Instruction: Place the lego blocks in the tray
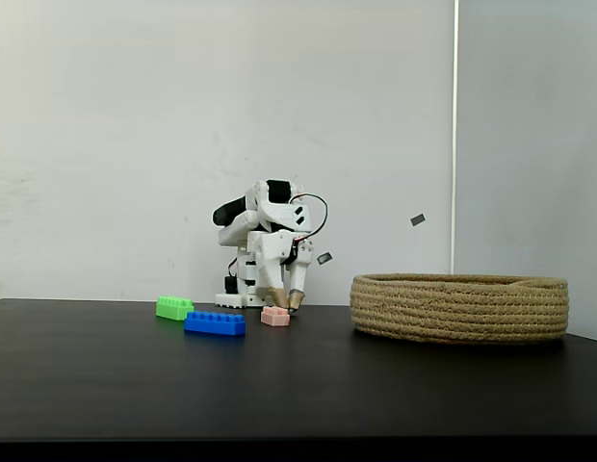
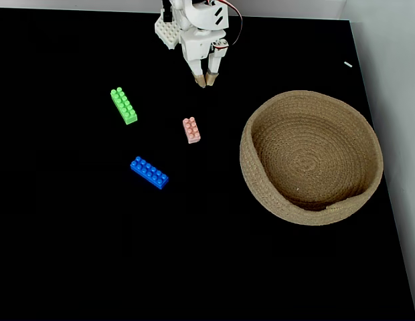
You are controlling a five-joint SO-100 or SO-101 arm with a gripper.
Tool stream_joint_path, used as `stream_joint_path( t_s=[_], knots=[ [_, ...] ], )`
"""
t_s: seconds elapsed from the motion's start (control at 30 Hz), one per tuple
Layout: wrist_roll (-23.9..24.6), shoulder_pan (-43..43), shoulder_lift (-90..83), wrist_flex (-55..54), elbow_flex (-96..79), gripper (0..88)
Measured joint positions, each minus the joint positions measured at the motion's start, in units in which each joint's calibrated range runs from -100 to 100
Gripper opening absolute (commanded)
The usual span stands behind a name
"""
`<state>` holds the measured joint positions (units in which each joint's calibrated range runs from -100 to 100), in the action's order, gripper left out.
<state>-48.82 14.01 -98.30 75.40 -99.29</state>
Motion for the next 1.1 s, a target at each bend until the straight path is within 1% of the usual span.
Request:
stream_joint_path(
  t_s=[0.67, 0.83, 0.93, 1.0, 1.1],
  knots=[
    [0.00, -1.06, 0.00, 0.00, 0.00, 2.0],
    [0.24, -1.06, 0.00, 0.00, 0.00, 0.4],
    [2.78, -2.44, 0.00, 0.00, 0.00, 0.3],
    [5.71, -3.75, 0.00, -0.89, 0.00, 0.3],
    [10.94, -5.46, 0.00, -5.52, 0.00, 0.3]
  ],
)
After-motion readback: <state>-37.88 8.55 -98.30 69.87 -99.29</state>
